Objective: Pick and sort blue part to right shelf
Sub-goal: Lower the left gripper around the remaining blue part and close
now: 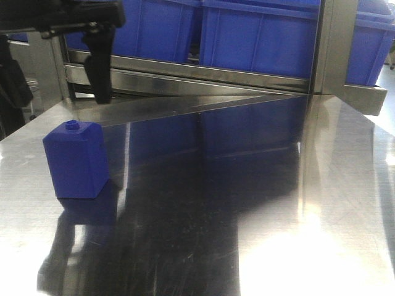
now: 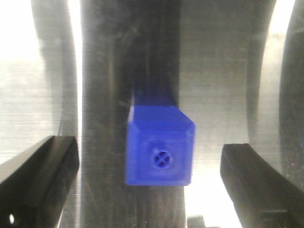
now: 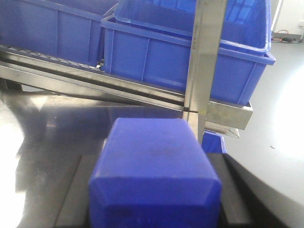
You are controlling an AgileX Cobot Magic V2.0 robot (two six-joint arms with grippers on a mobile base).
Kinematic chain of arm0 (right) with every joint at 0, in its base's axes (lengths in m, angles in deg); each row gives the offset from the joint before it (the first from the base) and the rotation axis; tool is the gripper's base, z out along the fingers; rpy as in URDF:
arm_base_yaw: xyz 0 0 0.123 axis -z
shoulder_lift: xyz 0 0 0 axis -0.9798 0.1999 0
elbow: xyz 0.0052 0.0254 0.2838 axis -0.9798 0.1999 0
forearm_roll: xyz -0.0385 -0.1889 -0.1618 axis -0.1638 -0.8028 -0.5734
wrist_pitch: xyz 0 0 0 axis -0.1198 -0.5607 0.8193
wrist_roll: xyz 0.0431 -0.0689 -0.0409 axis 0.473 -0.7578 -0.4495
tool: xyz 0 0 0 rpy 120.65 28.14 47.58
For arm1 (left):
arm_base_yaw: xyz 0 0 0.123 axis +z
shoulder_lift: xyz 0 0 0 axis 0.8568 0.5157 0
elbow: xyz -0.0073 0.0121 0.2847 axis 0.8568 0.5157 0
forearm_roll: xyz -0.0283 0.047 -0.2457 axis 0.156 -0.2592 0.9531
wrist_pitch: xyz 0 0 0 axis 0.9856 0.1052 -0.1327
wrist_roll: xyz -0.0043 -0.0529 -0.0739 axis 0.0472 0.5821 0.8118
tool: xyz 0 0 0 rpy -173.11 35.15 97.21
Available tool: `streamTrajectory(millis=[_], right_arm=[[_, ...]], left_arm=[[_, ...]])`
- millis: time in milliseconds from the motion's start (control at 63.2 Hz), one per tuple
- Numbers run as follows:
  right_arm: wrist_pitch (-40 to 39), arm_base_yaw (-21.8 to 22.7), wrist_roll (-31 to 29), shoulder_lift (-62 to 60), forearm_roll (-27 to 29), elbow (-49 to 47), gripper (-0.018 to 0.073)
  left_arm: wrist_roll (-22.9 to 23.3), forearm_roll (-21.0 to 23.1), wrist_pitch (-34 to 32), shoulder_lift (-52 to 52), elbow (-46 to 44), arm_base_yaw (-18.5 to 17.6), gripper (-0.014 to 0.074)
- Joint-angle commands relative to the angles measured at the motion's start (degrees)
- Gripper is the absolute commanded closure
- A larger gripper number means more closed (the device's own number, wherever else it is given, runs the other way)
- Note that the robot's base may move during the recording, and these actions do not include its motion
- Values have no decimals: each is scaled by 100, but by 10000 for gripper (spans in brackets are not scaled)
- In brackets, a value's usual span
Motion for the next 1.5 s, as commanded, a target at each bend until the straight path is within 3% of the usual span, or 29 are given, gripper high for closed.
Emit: streamTrajectory(millis=[0,507,1045,1488], right_arm=[[-535,47,11,24,-51,-165,260],[-535,47,11,24,-51,-165,260],[-535,47,11,24,-51,-165,260],[-535,47,11,24,-51,-165,260]], left_arm=[[66,-34,-25,-101,-188,-125,-41],[66,-8,235,388,-130,-168,-40],[66,132,-193,411,186,-168,-39],[66,132,-193,501,175,-168,184]])
